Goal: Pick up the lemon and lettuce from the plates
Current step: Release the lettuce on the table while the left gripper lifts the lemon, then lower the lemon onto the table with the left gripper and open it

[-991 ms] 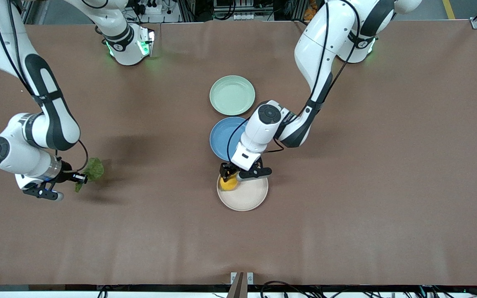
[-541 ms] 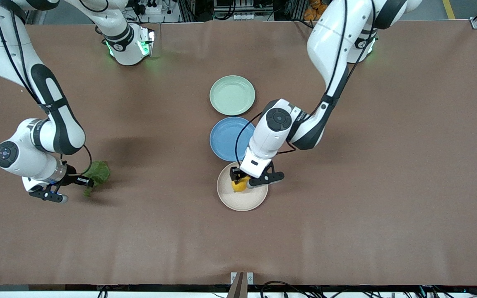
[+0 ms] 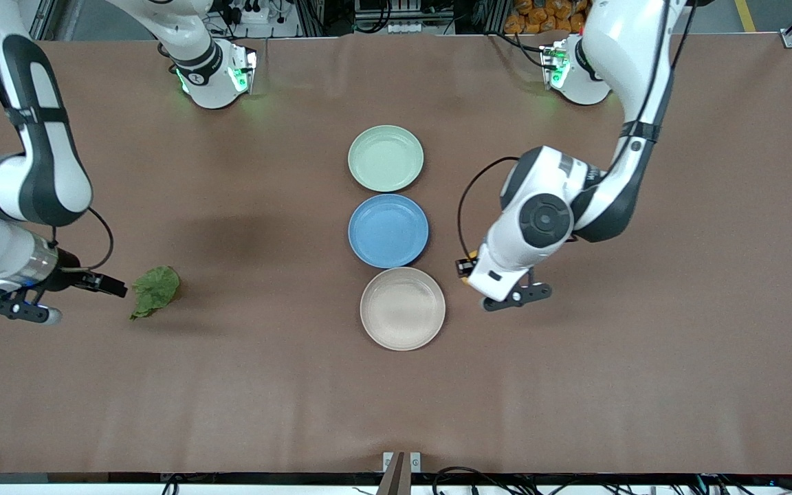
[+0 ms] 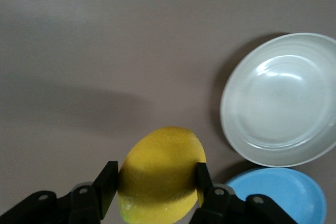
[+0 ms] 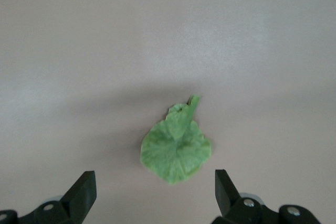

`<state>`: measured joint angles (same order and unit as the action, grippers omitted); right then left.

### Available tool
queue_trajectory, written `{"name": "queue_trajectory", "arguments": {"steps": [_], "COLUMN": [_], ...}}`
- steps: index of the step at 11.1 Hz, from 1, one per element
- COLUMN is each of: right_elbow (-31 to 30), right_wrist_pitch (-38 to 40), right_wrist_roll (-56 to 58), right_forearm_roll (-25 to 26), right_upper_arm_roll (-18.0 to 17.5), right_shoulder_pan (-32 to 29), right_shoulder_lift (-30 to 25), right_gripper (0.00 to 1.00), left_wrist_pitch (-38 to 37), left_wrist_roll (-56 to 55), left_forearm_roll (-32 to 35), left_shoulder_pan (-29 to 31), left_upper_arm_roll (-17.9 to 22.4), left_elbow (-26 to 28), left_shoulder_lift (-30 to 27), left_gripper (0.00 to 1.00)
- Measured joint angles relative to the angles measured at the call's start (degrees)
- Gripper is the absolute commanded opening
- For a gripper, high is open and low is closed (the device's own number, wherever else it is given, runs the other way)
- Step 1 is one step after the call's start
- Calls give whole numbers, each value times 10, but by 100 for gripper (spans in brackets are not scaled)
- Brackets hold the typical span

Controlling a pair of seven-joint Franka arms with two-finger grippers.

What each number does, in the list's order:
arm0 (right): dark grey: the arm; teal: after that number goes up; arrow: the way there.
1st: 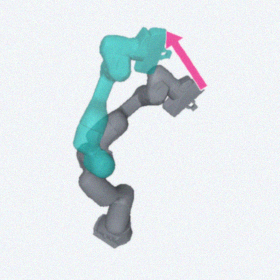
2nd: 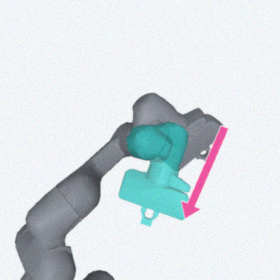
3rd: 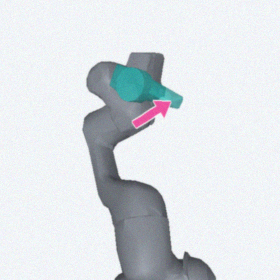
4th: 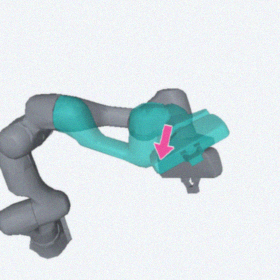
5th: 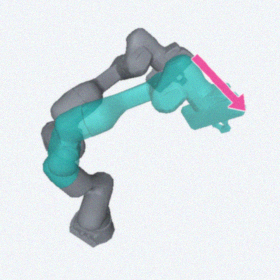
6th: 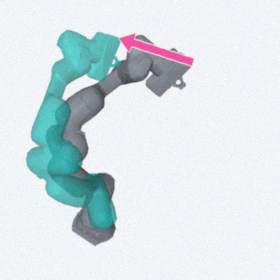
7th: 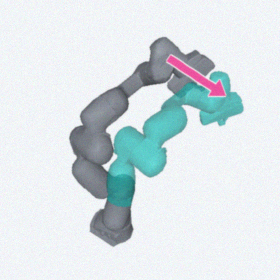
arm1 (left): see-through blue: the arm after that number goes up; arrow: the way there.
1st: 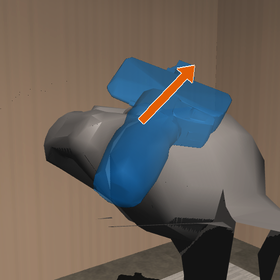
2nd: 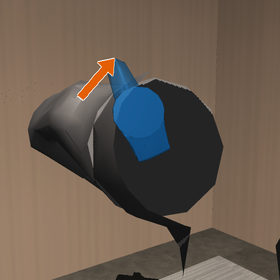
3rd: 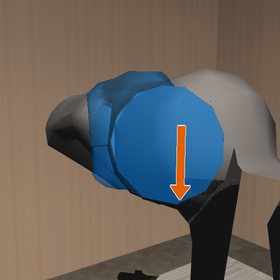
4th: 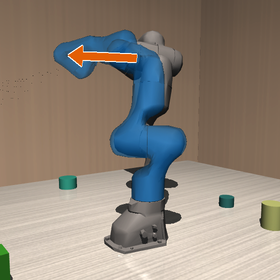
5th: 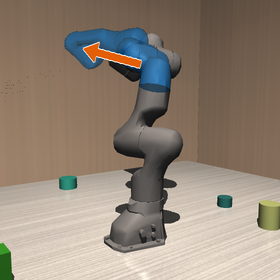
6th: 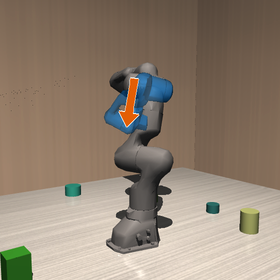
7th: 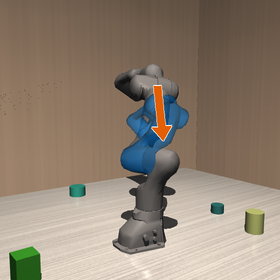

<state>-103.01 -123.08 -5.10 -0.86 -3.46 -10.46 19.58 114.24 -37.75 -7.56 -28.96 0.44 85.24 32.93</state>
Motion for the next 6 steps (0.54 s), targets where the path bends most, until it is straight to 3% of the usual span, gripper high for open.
{"name": "queue_trajectory", "arguments": {"steps": [3,6], "right_elbow": [49,72], "right_wrist_pitch": [123,172], "right_wrist_roll": [0,0], "right_forearm_roll": [0,0], "right_upper_arm_roll": [-1,3], "right_shoulder_pan": [17,39], "right_shoulder_lift": [-28,-46], "right_gripper": [100,100], "left_wrist_pitch": [0,5], "left_wrist_roll": [66,140], "left_forearm_roll": [39,63], "left_shoulder_pan": [41,85], "left_upper_arm_roll": [1,2], "left_elbow": [84,140], "left_shoulder_lift": [-34,-59], "left_gripper": [0,0]}}
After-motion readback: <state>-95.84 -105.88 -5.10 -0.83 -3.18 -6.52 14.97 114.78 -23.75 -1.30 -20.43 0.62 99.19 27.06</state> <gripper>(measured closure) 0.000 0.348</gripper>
